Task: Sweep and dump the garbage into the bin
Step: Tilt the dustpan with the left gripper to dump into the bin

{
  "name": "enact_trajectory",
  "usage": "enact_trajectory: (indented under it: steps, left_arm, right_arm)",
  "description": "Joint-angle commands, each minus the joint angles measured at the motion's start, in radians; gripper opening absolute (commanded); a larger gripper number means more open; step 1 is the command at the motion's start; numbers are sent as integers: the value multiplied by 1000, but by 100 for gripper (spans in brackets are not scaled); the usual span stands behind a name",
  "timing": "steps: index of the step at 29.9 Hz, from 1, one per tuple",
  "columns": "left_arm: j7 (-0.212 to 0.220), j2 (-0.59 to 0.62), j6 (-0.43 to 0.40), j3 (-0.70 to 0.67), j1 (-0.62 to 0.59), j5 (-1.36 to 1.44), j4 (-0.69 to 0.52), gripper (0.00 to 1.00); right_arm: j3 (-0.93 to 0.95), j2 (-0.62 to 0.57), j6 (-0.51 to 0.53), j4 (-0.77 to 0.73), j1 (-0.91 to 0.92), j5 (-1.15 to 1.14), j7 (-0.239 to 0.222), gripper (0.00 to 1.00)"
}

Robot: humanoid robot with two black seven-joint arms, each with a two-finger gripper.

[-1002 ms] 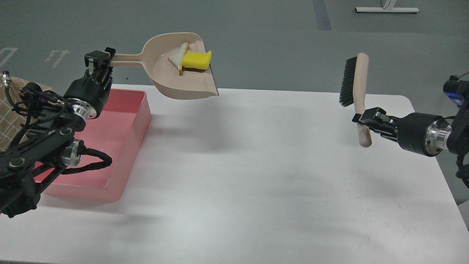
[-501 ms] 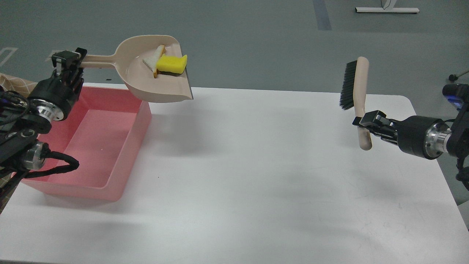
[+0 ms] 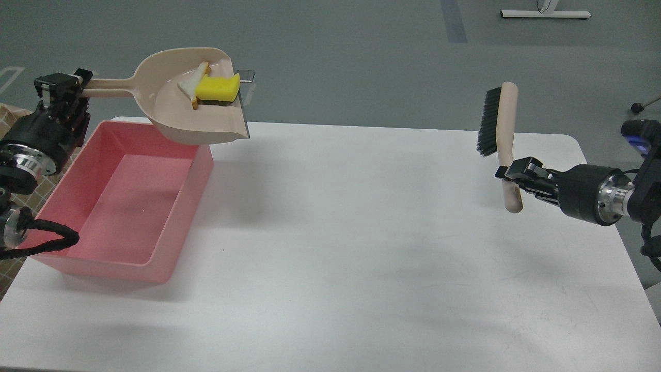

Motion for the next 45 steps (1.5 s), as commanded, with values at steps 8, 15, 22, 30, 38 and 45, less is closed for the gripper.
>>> enact_trajectory:
  steps: [8, 15, 22, 30, 38, 45]
  left_arm:
    - [-73, 68, -40, 0, 42, 0, 1, 0]
    - [-143, 164, -83, 7, 75, 3, 16, 0]
    - [-147, 230, -112, 12, 119, 0, 26, 0]
    - [-147, 239, -175, 12, 144, -2, 95, 0]
    - [-147, 259, -255, 12, 151, 3, 208, 0]
    - [-147, 316, -292, 15, 162, 15, 230, 0]
  right_arm:
    - [0, 1, 0, -5, -6, 0, 0, 0]
    - [1, 2, 0, -6, -8, 0, 0, 0]
    - [1, 2, 0, -6, -8, 0, 0, 0]
    - [1, 2, 0, -8, -8, 0, 0, 0]
    - [1, 2, 0, -8, -8, 0, 0, 0]
    - [1, 4, 0, -8, -8, 0, 0, 0]
